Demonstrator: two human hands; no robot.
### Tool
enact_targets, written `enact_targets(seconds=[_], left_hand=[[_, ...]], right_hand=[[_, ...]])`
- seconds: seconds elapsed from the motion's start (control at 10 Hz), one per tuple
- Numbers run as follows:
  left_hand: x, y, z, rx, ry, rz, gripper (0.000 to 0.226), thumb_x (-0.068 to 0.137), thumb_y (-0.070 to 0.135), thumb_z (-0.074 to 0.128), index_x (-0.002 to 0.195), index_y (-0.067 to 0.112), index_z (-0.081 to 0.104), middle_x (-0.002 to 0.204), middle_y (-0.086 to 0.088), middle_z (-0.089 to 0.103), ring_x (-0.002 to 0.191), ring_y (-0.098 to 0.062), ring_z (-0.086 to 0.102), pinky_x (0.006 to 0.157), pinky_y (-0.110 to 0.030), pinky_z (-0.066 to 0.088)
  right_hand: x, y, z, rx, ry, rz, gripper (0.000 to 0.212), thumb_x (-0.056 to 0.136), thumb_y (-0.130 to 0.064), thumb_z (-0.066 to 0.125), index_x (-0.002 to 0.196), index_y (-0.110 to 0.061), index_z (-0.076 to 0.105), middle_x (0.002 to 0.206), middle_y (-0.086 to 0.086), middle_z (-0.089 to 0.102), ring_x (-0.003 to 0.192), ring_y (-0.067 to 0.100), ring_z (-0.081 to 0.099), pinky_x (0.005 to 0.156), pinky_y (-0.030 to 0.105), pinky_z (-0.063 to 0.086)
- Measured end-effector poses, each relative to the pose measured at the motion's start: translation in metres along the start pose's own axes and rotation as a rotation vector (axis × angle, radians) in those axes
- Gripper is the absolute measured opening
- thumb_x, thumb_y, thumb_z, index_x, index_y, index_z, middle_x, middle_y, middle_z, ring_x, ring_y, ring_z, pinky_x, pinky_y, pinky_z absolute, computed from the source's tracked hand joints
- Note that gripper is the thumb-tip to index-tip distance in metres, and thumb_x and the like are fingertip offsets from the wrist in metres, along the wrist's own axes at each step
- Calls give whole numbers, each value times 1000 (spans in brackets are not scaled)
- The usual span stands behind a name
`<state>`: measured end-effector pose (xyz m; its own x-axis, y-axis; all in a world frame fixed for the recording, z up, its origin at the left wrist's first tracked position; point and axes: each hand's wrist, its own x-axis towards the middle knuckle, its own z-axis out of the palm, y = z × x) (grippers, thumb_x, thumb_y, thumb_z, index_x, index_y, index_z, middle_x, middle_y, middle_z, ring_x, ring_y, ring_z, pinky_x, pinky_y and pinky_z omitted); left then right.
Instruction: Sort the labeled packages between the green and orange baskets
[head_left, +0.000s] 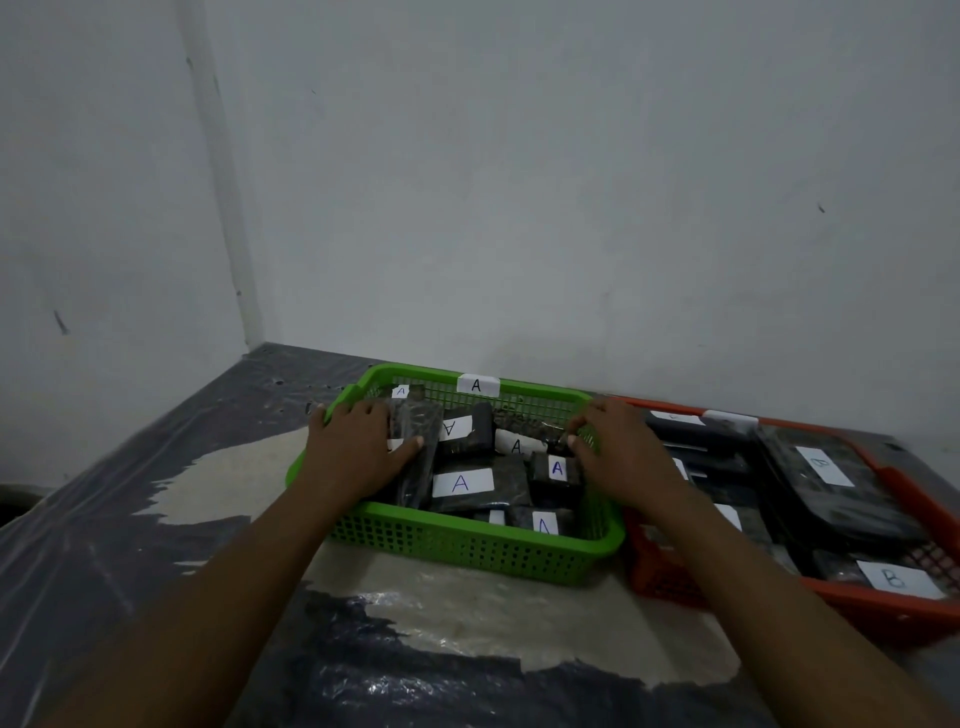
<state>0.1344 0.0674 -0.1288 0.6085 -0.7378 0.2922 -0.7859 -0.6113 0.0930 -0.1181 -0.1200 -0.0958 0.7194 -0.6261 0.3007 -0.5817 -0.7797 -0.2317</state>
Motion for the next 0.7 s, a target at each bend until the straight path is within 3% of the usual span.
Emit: enact_targets(seconds=[0.1, 0.2, 0.3, 0.4, 0.5, 0.6, 0.7], left_hand=[[-1, -2, 2, -9, 11, 6, 65, 89, 74, 38, 122, 21, 57, 131, -4, 61, 126, -26, 53, 114, -54, 28], [-3, -3, 2, -32, 9, 2, 67, 90, 74, 37, 129, 21, 55, 136, -4, 59, 129, -26, 51, 116, -55, 25], [-6, -1, 2, -60, 13, 3, 66, 91, 72, 38, 131, 22, 54, 139, -2, 57, 131, -25, 50, 117, -56, 22], [-7, 2, -3, -72, 7, -12, 62, 92, 71, 38, 126, 22, 56, 135, -1, 59, 129, -23, 52, 118, -58, 18], [-7, 11, -8, -82, 12, -20, 61, 93, 69, 38, 126, 22, 57, 135, -1, 60, 130, -25, 52, 119, -60, 12], [-5, 30, -22, -106, 32, -5, 63, 93, 68, 41, 132, 22, 56, 139, -2, 58, 132, -26, 50, 119, -59, 16], [-1, 60, -34, -141, 55, 84, 61, 92, 67, 45, 132, 22, 57, 134, -2, 61, 126, -25, 54, 114, -53, 29]], right_hand=[[-8, 11, 3, 6, -64, 106, 48, 99, -32, 56, 141, -12, 46, 151, 12, 36, 143, 30, 29, 116, 41, 31], [-14, 11, 5, 147, -120, 172, 62, 99, -31, 57, 151, -9, 30, 155, 15, 33, 145, 32, 29, 118, 43, 30], [-19, 8, 6, 235, -99, 160, 56, 98, -26, 59, 147, -14, 36, 148, 12, 43, 137, 30, 42, 111, 40, 36], [-20, 6, 4, 232, -116, 163, 60, 99, -31, 56, 150, -13, 31, 151, 12, 39, 140, 30, 39, 112, 42, 38], [-21, 4, 3, 189, -158, 186, 72, 101, -37, 52, 158, -12, 16, 164, 13, 20, 151, 30, 21, 120, 44, 28], [-21, -1, -6, 190, -143, 175, 74, 101, -39, 53, 158, -13, 14, 165, 11, 16, 152, 29, 18, 121, 44, 25], [-19, -9, -11, 225, -136, 146, 76, 100, -42, 54, 159, -13, 15, 166, 9, 14, 152, 28, 17, 121, 45, 25]])
